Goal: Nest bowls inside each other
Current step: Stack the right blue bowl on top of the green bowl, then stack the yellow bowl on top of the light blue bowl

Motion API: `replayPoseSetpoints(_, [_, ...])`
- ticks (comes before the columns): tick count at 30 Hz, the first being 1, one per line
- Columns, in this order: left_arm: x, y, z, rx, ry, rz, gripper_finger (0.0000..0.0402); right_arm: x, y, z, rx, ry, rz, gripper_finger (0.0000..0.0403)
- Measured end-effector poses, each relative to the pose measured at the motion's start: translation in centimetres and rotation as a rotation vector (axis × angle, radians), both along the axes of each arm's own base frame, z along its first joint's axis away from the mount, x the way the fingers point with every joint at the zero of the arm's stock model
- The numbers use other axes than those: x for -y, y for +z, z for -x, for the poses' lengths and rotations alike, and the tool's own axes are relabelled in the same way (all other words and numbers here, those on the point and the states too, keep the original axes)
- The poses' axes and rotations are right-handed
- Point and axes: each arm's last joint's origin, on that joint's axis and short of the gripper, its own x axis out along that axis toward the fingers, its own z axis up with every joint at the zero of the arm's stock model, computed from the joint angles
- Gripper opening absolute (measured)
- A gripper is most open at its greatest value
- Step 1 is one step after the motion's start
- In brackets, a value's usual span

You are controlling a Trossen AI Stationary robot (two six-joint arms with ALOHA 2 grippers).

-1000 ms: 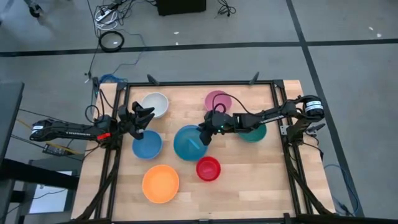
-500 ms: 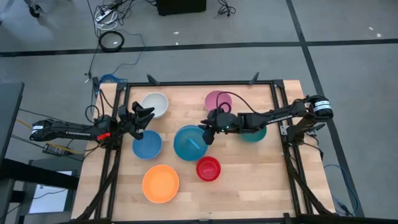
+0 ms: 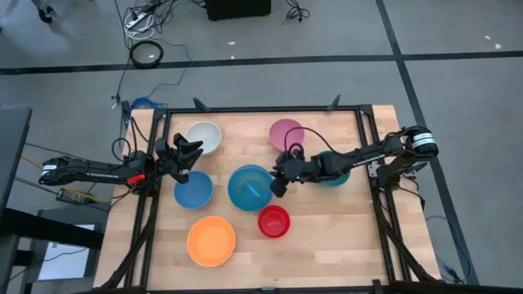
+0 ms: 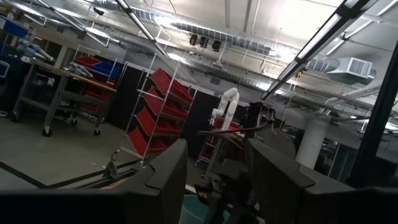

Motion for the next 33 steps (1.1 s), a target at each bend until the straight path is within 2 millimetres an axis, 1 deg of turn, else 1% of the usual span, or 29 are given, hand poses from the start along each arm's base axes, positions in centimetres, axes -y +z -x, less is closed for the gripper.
replayPoseSetpoints(3, [0.0, 0.0, 0.0, -0.001, 0.0, 0.0, 0.0172, -0.3, -0.3, 0.3, -0.04, -0.012, 0.01, 0.0098])
replayPoseSetpoints(6, [0.0, 0.0, 0.0, -0.002, 0.0, 0.0, 0.0172, -0.7, -0.3, 0.4, -0.041, -0.017, 0.029, 0.0098])
replayPoseSetpoints(9, [0.0, 0.0, 0.0, -0.002, 0.0, 0.0, 0.0172, -0.9, -0.2, 0.4, -0.037, -0.011, 0.07, 0.0098])
replayPoseSetpoints(11, [0.0, 0.0, 0.0, -0.002, -0.001, 0.001, 0.0172, -1.1, 0.3, 0.6, -0.029, -0.008, 0.115, 0.0098])
replayPoseSetpoints(13, [0.0, 0.0, 0.0, -0.003, -0.012, -0.003, 0.0172, -1.5, 1.3, 0.8, 0.006, -0.01, 0.182, 0.0098])
replayPoseSetpoints(16, [0.1, 0.0, 0.0, -0.003, -0.044, -0.016, 0.0172, -2.1, 3.4, 1.8, 0.043, -0.015, 0.3, 0.0098])
replayPoseSetpoints(20, [0.2, -0.2, -0.2, -0.017, -0.08, -0.007, 0.0172, -2.9, 6.4, 4.3, 0.07, -0.031, 0.398, 0.0095])
replayPoseSetpoints(23, [0.2, -0.1, -0.9, -0.147, -0.09, 0.043, 0.0172, -3.1, 8.3, 6.9, 0.068, -0.042, 0.413, 0.0092])
replayPoseSetpoints(26, [0.1, 1.0, -1.8, -0.366, -0.073, 0.085, 0.0172, -3.2, 9.6, 9.6, 0.066, -0.062, 0.389, 0.0091])
replayPoseSetpoints(28, [0.0, 2.3, -2.1, -0.494, -0.057, 0.098, 0.0172, -3.2, 9.9, 11.2, 0.05, -0.078, 0.371, 0.0091])
replayPoseSetpoints(30, [-0.1, 4.2, -2.3, -0.589, -0.029, 0.11, 0.0172, -3.2, 9.9, 12.4, 0.026, -0.097, 0.349, 0.0091])
replayPoseSetpoints(33, [-0.2, 6.8, -2.3, -0.746, 0.023, 0.139, 0.0172, -3.2, 9.4, 13.5, -0.015, -0.129, 0.314, 0.0091])
